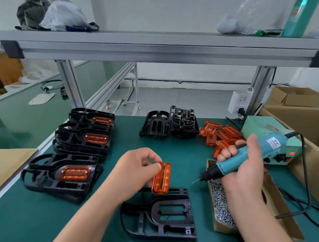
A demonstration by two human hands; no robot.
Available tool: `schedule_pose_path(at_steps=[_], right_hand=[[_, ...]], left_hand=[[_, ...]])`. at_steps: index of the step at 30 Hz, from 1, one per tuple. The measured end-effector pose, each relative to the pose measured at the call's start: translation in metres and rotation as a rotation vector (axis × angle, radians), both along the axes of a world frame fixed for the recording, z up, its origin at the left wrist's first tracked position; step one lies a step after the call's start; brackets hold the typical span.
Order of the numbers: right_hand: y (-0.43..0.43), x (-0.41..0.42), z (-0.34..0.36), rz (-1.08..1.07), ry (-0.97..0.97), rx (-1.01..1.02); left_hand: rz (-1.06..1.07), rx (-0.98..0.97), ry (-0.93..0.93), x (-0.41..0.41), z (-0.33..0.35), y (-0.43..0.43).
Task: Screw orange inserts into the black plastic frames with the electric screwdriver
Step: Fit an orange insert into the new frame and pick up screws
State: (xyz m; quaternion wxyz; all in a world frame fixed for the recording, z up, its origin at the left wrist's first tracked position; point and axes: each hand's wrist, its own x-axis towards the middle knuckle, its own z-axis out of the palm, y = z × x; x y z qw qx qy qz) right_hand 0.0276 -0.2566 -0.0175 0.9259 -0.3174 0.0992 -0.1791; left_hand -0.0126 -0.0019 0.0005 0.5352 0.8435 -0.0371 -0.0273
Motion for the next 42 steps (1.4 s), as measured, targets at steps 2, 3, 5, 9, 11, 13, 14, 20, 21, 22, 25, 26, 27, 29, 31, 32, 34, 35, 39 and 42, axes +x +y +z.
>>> schedule_pose_path(at_steps=[2, 3, 5, 9, 11, 13, 14, 20, 21, 22, 25, 26, 27, 29, 31, 32, 34, 35, 39, 42], right_hand=[[0.001, 0.0, 0.0, 0.005, 0.002, -0.006], [0.0, 0.001, -0.001, 0.002, 0.002, -0.007], [0.0, 0.001, -0.001, 0.0, 0.003, -0.008], [0.001, 0.001, -0.002, 0.013, -0.002, -0.003], [0.002, 0.0, -0.002, 0.012, -0.005, -0.013], [0.002, 0.0, -0.001, 0.008, -0.003, -0.027], [0.003, 0.0, -0.001, 0.007, -0.001, -0.03], [0.002, -0.002, -0.001, 0.01, -0.005, -0.029], [0.002, -0.002, -0.001, 0.012, -0.006, -0.028], [0.002, -0.002, -0.001, 0.014, -0.004, -0.028], [0.002, -0.001, -0.002, 0.011, -0.004, -0.029], [0.002, -0.001, -0.001, 0.01, -0.007, -0.029], [0.002, -0.001, -0.001, 0.009, -0.009, -0.03], [0.001, -0.001, -0.002, 0.005, -0.009, -0.031], [0.001, -0.001, -0.002, 0.005, -0.011, -0.028], [0.001, -0.001, -0.002, 0.005, -0.01, -0.026], [0.001, -0.002, -0.002, 0.004, -0.008, -0.023], [0.001, -0.002, -0.002, 0.002, -0.006, -0.023], [0.002, -0.001, -0.001, 0.004, -0.003, -0.021], [0.002, -0.001, -0.001, 0.003, -0.004, -0.023]], left_hand=[[0.008, 0.075, -0.027, 0.0, -0.002, 0.0], [0.01, 0.113, -0.039, 0.0, -0.003, -0.001], [-0.002, 0.179, -0.059, -0.001, -0.003, -0.003], [-0.035, 0.254, -0.064, -0.006, -0.004, -0.005], [-0.047, 0.286, -0.075, -0.008, -0.004, -0.008], [-0.06, 0.314, -0.083, -0.011, -0.003, -0.01], [-0.067, 0.326, -0.082, -0.012, -0.002, -0.011], [-0.069, 0.412, -0.102, -0.015, -0.001, -0.014], [-0.07, 0.422, -0.104, -0.016, -0.001, -0.015], [-0.071, 0.43, -0.106, -0.016, -0.001, -0.015], [-0.071, 0.456, -0.101, -0.015, -0.001, -0.016], [-0.074, 0.461, -0.096, -0.015, -0.001, -0.016], [-0.076, 0.468, -0.089, -0.016, -0.001, -0.016], [-0.079, 0.493, -0.078, -0.016, -0.002, -0.015], [-0.079, 0.525, -0.079, -0.016, -0.002, -0.016], [-0.079, 0.536, -0.082, -0.016, -0.002, -0.016], [-0.08, 0.558, -0.089, -0.014, -0.002, -0.017], [-0.084, 0.575, -0.095, -0.014, -0.002, -0.017], [-0.126, 0.622, -0.135, -0.015, -0.002, -0.017], [-0.23, 0.681, -0.219, -0.016, 0.002, -0.018]])
